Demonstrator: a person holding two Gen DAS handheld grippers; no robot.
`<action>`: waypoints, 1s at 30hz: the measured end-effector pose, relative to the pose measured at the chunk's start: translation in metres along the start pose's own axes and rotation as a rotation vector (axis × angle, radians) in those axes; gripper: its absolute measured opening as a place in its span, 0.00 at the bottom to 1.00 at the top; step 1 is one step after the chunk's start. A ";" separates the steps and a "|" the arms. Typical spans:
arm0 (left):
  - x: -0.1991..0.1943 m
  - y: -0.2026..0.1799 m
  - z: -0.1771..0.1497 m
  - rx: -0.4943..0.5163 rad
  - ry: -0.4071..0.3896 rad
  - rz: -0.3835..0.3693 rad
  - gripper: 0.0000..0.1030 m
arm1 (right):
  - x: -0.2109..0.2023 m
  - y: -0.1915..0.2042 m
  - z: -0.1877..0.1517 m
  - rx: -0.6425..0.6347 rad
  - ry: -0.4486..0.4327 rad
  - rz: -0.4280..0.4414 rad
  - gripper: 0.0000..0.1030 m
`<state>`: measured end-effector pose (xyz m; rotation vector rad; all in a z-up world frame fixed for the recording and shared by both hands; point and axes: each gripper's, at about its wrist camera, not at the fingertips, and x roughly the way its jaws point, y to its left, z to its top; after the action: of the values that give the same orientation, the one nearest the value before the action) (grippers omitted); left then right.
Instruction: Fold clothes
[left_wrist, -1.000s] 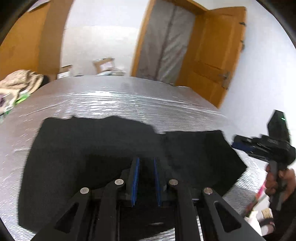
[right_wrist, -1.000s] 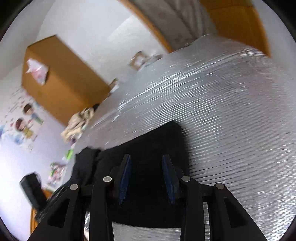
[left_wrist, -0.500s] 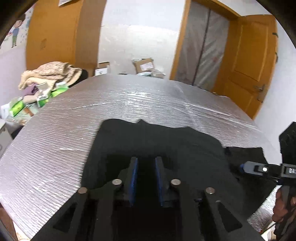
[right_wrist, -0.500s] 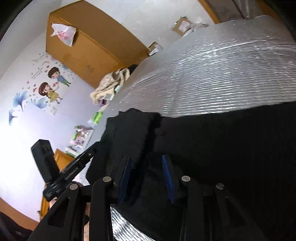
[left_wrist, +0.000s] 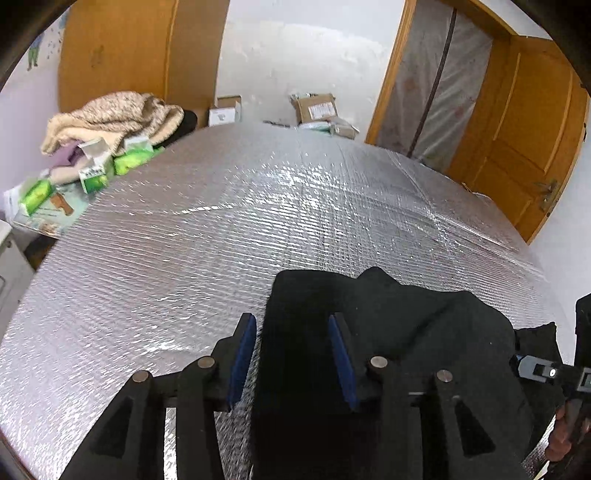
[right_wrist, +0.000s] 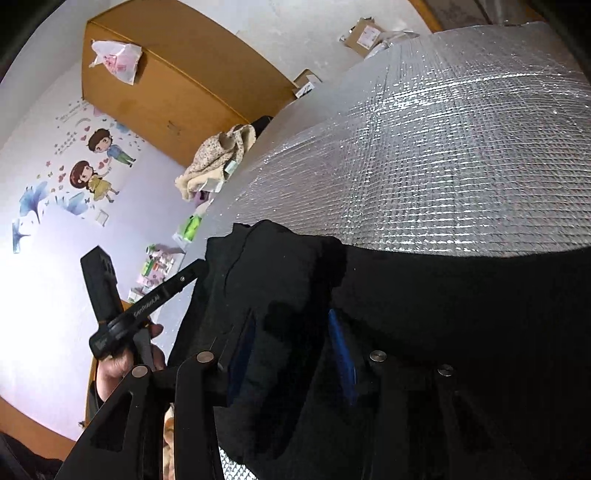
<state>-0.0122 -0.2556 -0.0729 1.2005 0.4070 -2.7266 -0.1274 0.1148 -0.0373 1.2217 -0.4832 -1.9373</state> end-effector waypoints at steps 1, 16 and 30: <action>0.005 0.000 0.000 -0.002 0.021 -0.004 0.40 | 0.001 0.000 0.001 0.000 0.005 -0.004 0.41; -0.004 0.050 -0.003 -0.206 -0.063 -0.224 0.09 | 0.026 0.008 0.014 -0.037 0.028 -0.020 0.12; -0.054 0.038 -0.032 -0.127 -0.123 -0.136 0.24 | -0.017 0.018 -0.007 -0.058 -0.034 0.007 0.26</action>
<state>0.0555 -0.2815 -0.0608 1.0015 0.6577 -2.8189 -0.1096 0.1175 -0.0189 1.1504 -0.4448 -1.9554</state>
